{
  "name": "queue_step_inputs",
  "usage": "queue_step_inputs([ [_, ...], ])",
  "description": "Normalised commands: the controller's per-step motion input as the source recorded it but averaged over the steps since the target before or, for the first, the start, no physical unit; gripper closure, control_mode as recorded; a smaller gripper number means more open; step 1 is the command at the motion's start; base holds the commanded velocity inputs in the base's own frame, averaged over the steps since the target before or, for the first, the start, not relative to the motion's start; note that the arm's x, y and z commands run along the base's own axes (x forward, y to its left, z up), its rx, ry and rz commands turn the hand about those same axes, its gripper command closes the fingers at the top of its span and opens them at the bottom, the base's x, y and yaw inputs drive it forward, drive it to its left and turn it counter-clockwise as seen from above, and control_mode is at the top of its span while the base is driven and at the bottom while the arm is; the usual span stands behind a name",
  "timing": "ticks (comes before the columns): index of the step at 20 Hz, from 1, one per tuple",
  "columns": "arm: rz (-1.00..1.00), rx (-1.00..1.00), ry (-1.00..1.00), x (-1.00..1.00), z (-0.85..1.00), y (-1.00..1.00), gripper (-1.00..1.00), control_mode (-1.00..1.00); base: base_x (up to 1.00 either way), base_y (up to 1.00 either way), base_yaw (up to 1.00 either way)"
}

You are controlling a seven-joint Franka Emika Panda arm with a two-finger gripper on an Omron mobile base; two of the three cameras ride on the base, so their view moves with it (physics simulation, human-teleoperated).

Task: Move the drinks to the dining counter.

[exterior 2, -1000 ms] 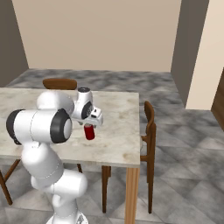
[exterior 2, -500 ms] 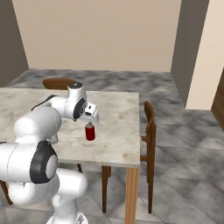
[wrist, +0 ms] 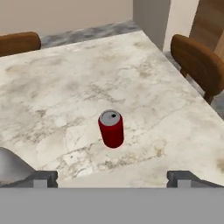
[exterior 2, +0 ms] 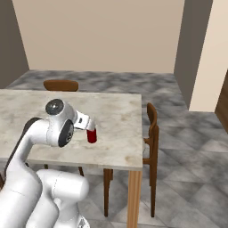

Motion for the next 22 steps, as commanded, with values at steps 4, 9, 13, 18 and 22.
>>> queue_step_inputs([
  [4,-0.42,0.0,-0.37,-1.0,0.47,-0.02,-1.0,-1.0,0.0,0.0,0.0],
  [9,-0.5,0.05,-0.24,-0.78,0.56,-0.17,-1.0,-1.0,0.0,0.0,0.0],
  [13,-0.33,0.19,0.02,-0.31,0.74,-0.4,-1.0,-1.0,0.0,0.0,0.0],
  [18,-0.04,0.05,0.0,-0.09,0.11,-0.11,-1.0,-1.0,0.0,0.0,0.0],
  [22,0.0,0.0,0.0,0.0,0.0,0.0,-1.0,1.0,-0.29,-0.34,-0.58],
])
